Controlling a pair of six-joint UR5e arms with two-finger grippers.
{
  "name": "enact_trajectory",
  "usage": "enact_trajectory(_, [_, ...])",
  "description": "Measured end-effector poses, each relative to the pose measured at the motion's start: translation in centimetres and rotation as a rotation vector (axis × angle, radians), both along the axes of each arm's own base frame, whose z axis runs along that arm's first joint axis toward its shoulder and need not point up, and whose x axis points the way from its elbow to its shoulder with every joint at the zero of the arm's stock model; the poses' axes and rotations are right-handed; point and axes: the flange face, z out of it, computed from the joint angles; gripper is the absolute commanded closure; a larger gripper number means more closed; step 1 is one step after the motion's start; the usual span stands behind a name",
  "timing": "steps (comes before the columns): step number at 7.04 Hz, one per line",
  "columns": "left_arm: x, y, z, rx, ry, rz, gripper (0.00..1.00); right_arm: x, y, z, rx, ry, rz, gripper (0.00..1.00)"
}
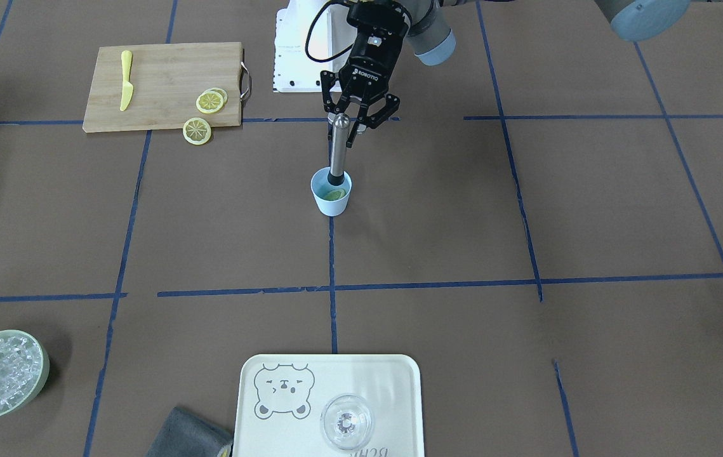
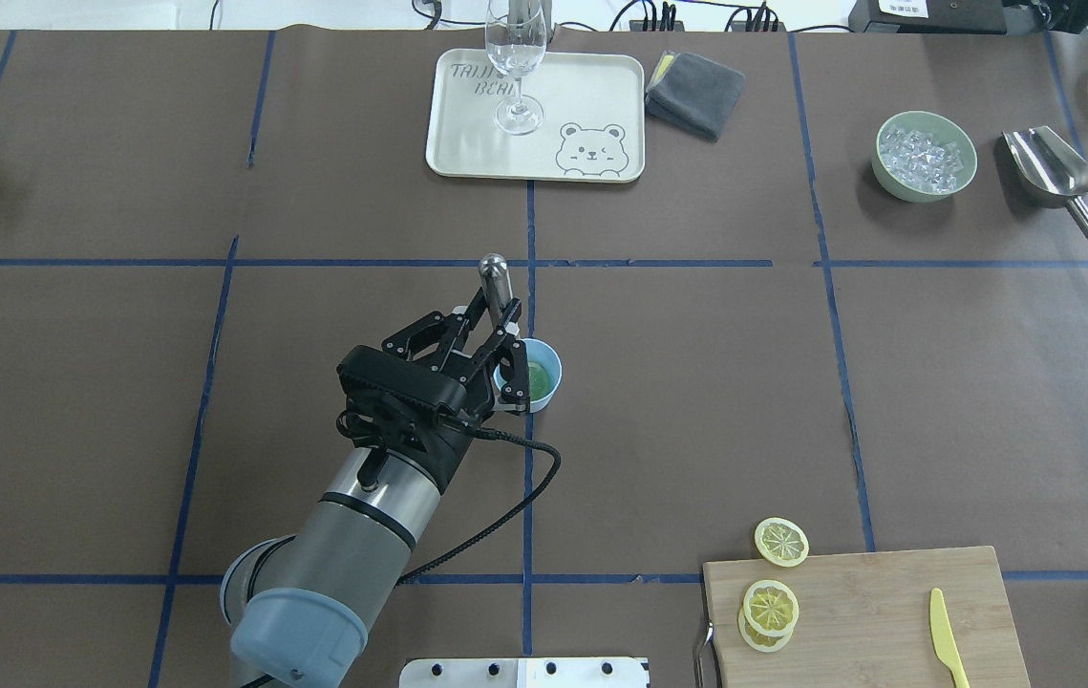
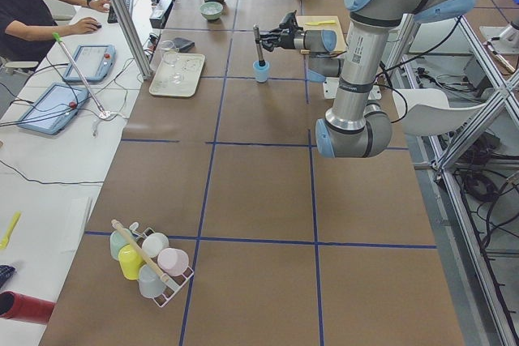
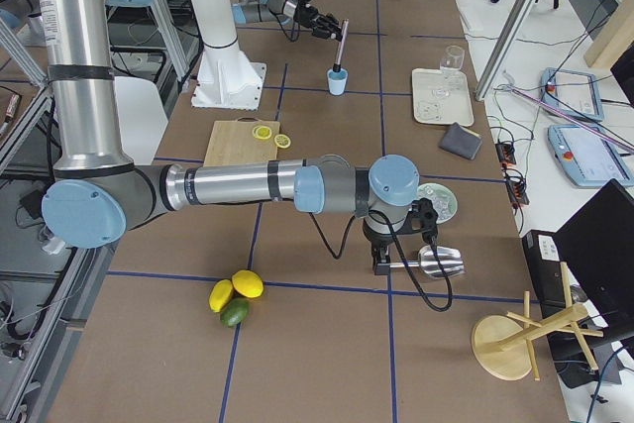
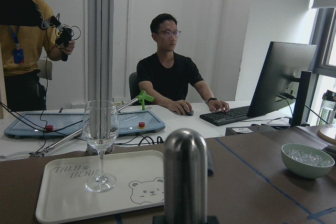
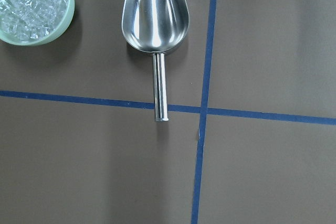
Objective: Squeeze lemon into cup
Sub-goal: 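Carry the muddler with the left gripper over the blue cup, then press the muddler down into the cup onto the lemon slice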
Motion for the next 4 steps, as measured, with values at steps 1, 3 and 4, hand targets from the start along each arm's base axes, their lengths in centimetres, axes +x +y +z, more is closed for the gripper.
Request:
enact_trajectory(1, [0.4, 0.0, -0.2, 0.000, 0.000, 0.000, 1.00, 0.0, 0.0, 0.0, 0.000, 0.000, 0.000, 0.00])
enact_trajectory(3, [1.1, -0.1, 0.1, -0.001, -0.007, 0.000, 1.00, 0.0, 0.0, 0.0, 0.000, 0.001, 0.000, 0.00])
enact_trajectory(4, [1.5, -0.2, 0.4, -0.002, -0.013, 0.000, 1.00, 0.0, 0.0, 0.0, 0.000, 0.001, 0.000, 0.00])
